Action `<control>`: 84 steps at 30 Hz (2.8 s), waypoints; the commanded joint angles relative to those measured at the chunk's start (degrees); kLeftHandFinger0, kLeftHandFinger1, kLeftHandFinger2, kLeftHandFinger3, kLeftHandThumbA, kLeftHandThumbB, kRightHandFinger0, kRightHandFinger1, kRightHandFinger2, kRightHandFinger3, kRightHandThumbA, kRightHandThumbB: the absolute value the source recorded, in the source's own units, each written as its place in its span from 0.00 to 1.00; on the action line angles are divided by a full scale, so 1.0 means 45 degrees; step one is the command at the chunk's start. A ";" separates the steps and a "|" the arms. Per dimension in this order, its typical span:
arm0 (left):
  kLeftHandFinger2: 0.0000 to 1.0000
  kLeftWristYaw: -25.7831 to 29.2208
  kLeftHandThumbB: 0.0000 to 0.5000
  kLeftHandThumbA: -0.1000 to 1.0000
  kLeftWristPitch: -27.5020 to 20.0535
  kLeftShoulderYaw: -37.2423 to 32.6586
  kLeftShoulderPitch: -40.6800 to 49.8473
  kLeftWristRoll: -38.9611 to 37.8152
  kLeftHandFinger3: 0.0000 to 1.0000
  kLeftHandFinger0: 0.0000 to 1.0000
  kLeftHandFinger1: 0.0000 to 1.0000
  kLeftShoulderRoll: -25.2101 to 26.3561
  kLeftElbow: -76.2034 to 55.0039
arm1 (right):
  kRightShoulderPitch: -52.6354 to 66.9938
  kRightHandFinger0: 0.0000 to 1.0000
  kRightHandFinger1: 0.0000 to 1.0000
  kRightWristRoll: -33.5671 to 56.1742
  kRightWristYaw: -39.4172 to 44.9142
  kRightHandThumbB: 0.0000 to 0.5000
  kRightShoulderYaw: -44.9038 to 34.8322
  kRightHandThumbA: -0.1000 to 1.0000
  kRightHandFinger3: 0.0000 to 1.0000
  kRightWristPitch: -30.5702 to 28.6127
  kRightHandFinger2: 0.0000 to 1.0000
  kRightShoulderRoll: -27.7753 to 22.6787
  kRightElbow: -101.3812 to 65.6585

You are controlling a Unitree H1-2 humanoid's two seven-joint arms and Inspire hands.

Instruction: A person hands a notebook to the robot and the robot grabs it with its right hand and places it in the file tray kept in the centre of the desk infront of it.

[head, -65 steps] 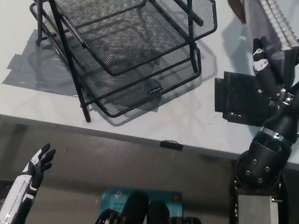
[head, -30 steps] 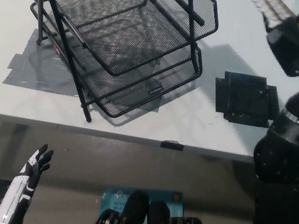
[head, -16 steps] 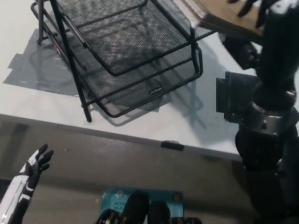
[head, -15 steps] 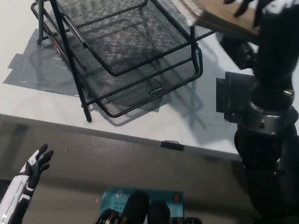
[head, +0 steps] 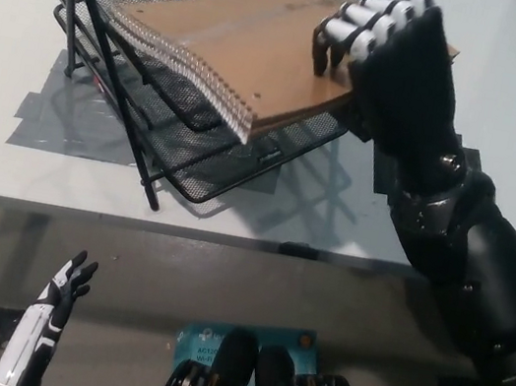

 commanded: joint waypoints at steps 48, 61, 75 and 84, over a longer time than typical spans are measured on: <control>0.82 -0.0352 0.64 1.00 -0.0473 -0.0411 -0.0288 0.0299 1.00 0.99 0.92 0.0452 -0.0480 | -0.4584 0.00 0.00 0.0075 -0.3577 0.00 -0.0647 0.96 0.00 0.0500 0.02 0.1055 0.5174; 0.80 -0.0415 0.67 1.00 -0.0468 -0.0410 -0.0314 0.0308 1.00 0.97 0.91 0.0328 -0.0575 | -0.3432 0.00 0.00 -0.1717 -0.4627 0.00 0.1944 0.75 0.08 0.0783 0.04 0.1608 0.6553; 0.80 -0.0425 0.78 1.00 -0.0397 -0.0386 -0.0312 0.0357 1.00 0.92 0.86 0.0320 -0.0580 | -0.2899 0.00 0.00 -0.2826 -0.5915 0.03 0.5700 0.72 0.00 0.2025 0.00 0.1986 0.9687; 0.75 -0.0378 0.81 1.00 -0.0448 -0.0378 -0.0330 0.0522 1.00 0.97 0.84 0.0363 -0.0557 | -0.3503 0.00 0.00 -0.1713 -0.6270 0.01 0.5447 0.63 0.00 0.1982 0.00 0.2035 1.0026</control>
